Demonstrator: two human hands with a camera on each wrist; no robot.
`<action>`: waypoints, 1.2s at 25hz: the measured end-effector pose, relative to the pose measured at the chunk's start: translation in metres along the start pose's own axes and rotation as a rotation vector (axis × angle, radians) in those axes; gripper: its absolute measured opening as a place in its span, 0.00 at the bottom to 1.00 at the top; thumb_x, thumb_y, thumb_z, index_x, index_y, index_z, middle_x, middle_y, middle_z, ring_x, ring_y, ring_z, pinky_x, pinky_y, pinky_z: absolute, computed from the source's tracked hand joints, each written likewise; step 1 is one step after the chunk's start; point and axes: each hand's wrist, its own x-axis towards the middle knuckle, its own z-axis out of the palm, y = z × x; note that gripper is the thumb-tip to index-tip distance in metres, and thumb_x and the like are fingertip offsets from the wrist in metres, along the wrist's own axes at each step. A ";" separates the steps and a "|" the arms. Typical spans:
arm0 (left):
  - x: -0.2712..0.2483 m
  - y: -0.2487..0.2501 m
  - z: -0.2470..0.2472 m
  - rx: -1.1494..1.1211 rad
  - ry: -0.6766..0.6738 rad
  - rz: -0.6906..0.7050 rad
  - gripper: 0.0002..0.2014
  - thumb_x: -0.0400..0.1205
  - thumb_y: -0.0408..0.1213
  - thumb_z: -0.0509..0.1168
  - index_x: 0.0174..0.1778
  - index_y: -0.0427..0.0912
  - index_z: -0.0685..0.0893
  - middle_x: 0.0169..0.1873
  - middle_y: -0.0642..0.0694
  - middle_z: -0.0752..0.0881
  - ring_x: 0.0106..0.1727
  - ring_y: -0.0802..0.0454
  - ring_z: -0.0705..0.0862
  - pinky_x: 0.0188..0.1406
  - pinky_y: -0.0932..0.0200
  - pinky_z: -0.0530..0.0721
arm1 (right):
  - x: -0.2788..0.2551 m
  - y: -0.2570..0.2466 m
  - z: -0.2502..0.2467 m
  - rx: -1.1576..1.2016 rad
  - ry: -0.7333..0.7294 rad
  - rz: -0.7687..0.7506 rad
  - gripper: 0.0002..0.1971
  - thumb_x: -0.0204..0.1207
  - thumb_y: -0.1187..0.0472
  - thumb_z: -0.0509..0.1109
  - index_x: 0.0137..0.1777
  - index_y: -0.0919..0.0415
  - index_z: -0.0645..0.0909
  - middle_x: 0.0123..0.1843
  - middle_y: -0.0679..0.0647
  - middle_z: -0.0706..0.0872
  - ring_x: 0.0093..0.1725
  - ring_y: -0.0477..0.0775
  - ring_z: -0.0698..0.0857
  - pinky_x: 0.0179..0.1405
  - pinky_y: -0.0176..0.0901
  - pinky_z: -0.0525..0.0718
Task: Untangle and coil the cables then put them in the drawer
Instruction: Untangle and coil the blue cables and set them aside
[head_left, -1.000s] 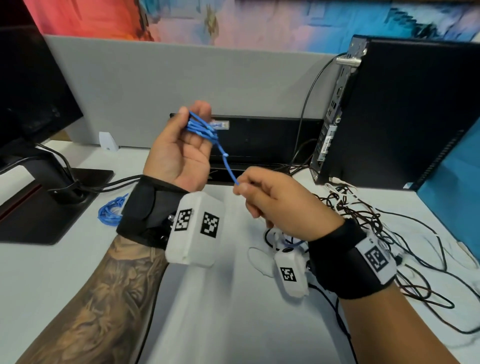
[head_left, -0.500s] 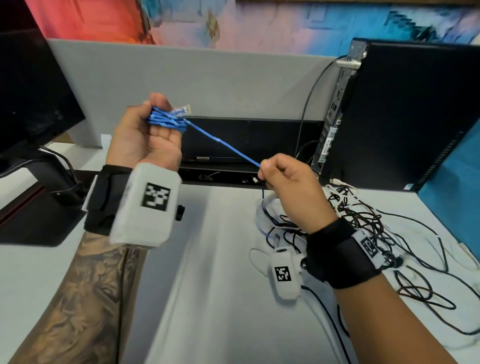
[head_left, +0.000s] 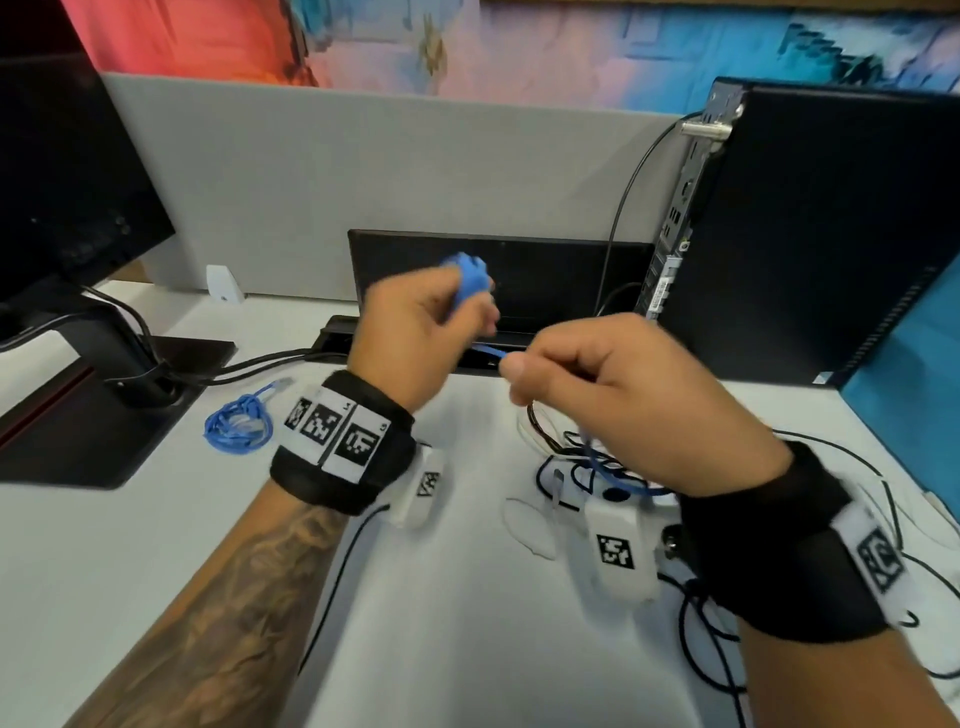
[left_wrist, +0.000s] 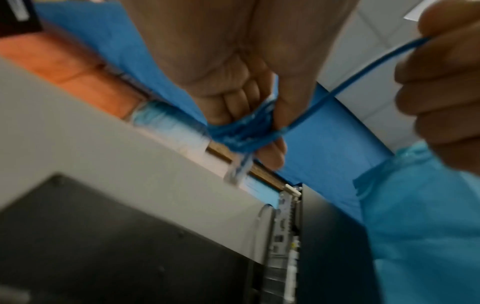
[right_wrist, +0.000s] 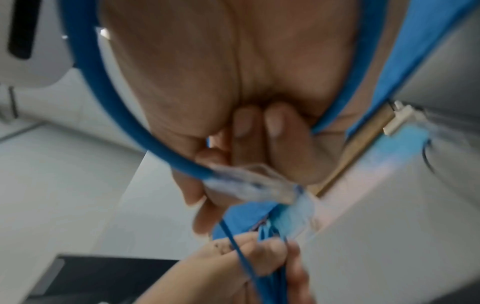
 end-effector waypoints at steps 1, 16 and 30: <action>-0.004 0.002 0.004 0.067 -0.137 -0.011 0.07 0.85 0.37 0.67 0.44 0.40 0.89 0.35 0.47 0.89 0.37 0.49 0.90 0.45 0.43 0.90 | -0.002 0.001 -0.008 -0.002 0.053 -0.021 0.14 0.84 0.53 0.69 0.38 0.55 0.88 0.27 0.51 0.80 0.27 0.48 0.76 0.27 0.33 0.72; 0.021 0.004 -0.023 -1.321 0.154 -0.432 0.11 0.89 0.34 0.56 0.48 0.35 0.83 0.36 0.47 0.87 0.40 0.53 0.89 0.51 0.57 0.88 | 0.010 0.046 0.030 0.049 -0.195 0.183 0.08 0.86 0.55 0.68 0.60 0.48 0.85 0.30 0.49 0.86 0.25 0.39 0.78 0.31 0.36 0.79; -0.009 0.004 0.012 -0.097 -0.559 -0.195 0.14 0.88 0.44 0.60 0.42 0.40 0.83 0.29 0.47 0.79 0.30 0.52 0.79 0.38 0.55 0.83 | 0.013 0.064 0.005 0.280 0.385 0.048 0.08 0.89 0.63 0.62 0.62 0.57 0.81 0.41 0.52 0.86 0.43 0.48 0.84 0.47 0.40 0.81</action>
